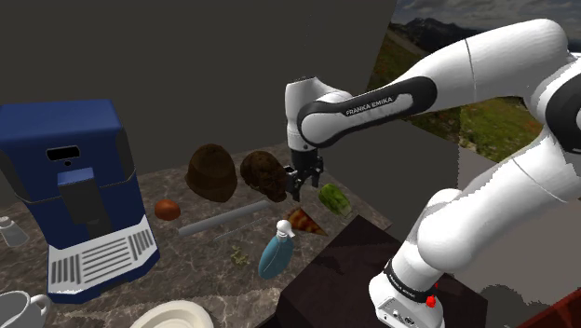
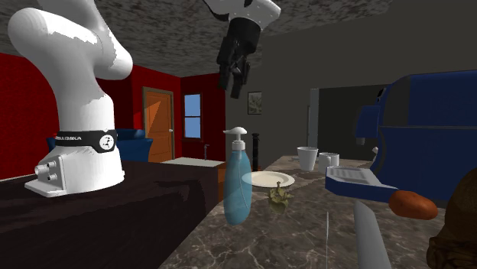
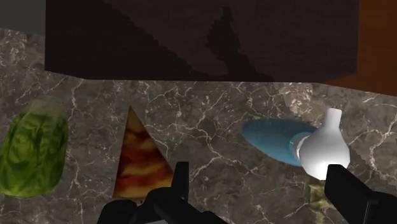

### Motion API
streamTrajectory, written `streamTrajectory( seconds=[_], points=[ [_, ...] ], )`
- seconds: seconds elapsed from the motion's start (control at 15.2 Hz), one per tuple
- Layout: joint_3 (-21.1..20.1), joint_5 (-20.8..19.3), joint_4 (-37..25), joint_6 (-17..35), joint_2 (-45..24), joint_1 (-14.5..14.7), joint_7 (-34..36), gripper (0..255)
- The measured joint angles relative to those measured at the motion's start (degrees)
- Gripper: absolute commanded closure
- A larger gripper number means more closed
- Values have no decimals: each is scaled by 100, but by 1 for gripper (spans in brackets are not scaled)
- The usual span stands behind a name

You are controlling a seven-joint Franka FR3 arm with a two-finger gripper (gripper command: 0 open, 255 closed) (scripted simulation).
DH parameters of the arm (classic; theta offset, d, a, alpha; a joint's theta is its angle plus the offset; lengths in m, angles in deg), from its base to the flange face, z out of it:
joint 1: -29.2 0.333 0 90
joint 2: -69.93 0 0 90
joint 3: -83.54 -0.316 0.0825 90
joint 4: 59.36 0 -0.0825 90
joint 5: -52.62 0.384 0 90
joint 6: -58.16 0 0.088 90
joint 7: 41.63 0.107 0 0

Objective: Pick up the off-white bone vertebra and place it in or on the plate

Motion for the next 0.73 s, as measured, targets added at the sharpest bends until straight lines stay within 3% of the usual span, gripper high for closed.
streamTrajectory(
  seconds=[0.73],
  points=[
    [-450, -131, -924, 1340, -2412, 281, 953, 0]
  ],
)
